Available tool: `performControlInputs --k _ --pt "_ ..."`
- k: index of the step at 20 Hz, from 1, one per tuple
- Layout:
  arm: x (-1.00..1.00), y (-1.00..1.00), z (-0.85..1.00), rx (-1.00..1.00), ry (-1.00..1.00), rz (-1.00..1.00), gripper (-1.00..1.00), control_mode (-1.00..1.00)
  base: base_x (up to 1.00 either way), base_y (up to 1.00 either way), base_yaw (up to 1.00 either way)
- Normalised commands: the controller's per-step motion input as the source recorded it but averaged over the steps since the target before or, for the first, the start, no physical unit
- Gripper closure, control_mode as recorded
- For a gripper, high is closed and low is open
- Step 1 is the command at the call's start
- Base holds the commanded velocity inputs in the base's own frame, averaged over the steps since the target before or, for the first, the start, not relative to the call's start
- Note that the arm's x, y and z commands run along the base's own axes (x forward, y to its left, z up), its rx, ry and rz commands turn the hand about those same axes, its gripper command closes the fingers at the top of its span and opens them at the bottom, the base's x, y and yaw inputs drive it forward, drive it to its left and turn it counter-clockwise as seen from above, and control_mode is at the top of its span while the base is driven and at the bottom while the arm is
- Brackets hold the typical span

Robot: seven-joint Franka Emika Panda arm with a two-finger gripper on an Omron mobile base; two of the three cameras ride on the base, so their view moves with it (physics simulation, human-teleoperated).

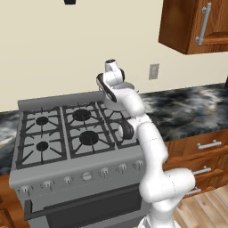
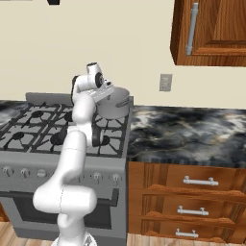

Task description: Move the pot and pan from the stove into the sink.

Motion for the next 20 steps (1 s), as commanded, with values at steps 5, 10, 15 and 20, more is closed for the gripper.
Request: performControlInputs --k 5,10,15,20 --pt "-0.01 0.00 0.09 0.00 0.04 -0.01 1.00 -1.00 0.00 0.00 0.00" --pt "0.00 0.02 0.67 0.00 0.15 -0.03 1.00 -1.00 0.00 0.00 0.00" --pt "0.01 0.06 0.98 0.00 0.18 0.00 1.00 -1.00 0.00 0.00 0.00" --pt "-0.25 0.00 0.85 -0.01 0.23 0.02 1.00 -1.00 0.00 0.00 0.00"
